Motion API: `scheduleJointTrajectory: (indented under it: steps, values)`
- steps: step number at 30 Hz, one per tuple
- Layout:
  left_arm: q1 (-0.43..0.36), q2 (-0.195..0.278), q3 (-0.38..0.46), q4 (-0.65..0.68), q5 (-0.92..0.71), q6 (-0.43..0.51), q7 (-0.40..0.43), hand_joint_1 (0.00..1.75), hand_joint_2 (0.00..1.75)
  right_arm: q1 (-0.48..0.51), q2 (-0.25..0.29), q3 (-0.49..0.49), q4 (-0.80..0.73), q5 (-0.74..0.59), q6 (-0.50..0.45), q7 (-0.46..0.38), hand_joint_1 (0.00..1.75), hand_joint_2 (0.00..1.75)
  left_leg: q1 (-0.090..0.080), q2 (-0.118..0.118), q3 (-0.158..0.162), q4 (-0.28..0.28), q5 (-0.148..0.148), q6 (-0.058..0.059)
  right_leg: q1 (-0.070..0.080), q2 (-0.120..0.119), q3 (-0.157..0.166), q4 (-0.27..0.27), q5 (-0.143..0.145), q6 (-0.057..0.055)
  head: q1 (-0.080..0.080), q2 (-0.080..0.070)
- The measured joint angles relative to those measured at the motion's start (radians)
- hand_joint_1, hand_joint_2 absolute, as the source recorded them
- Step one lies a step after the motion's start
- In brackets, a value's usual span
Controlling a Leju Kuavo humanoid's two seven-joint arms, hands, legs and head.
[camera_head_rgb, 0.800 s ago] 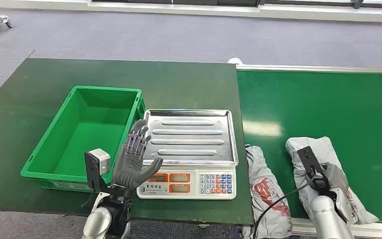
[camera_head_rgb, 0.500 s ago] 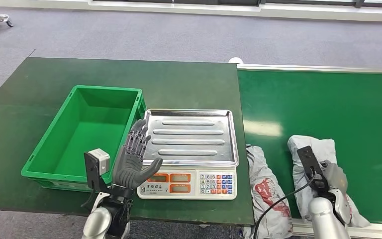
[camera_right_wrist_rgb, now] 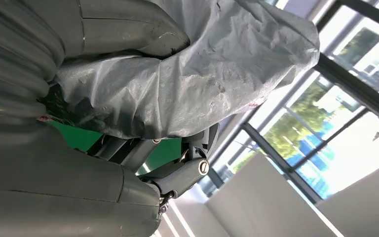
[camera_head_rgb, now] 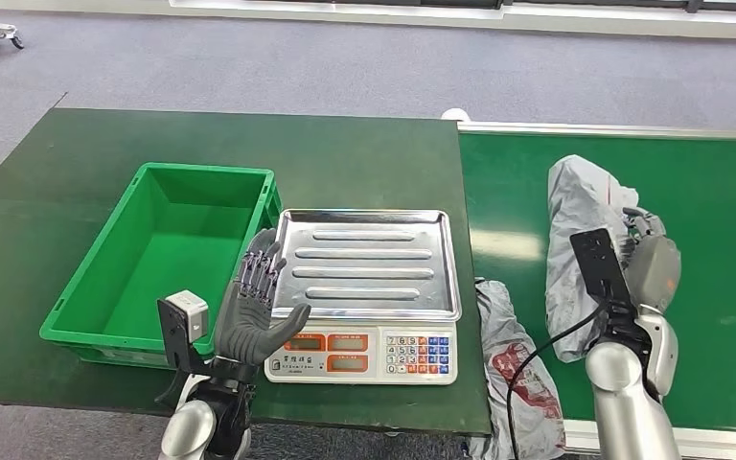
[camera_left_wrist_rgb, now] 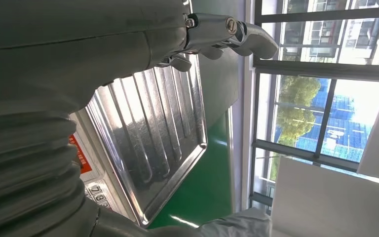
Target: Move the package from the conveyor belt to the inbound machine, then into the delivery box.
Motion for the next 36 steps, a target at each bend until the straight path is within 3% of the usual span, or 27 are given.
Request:
scheduleJointTrajectory:
  steps: [12,19,36]
  values:
    - [0.004,0.0,0.0,0.0,0.007,0.008,-0.005,0.0,1.75,-0.018,-0.02,0.053,-0.037,-0.058,-0.012,-0.031,1.75,1.75,0.0,0.0,-0.002,0.0,0.0,0.0,0.0,0.0,-0.001,0.0,0.0,0.0,0.0,0.0]
    - [0.003,0.001,0.0,0.001,0.019,0.027,-0.014,0.0,1.75,-0.094,-0.02,0.163,-0.004,-0.151,0.076,-0.047,1.75,1.75,0.0,0.0,-0.002,0.0,0.001,-0.001,0.0,0.0,-0.002,0.0,0.0,0.0,0.0,0.0]
    - [-0.038,0.003,0.014,0.004,-0.002,0.099,-0.032,0.0,1.75,-0.312,0.198,0.65,0.141,-0.23,0.201,-0.023,1.75,1.75,0.001,-0.001,-0.005,0.0,0.003,-0.004,0.001,0.0,-0.006,0.003,0.001,-0.002,0.0,0.0]
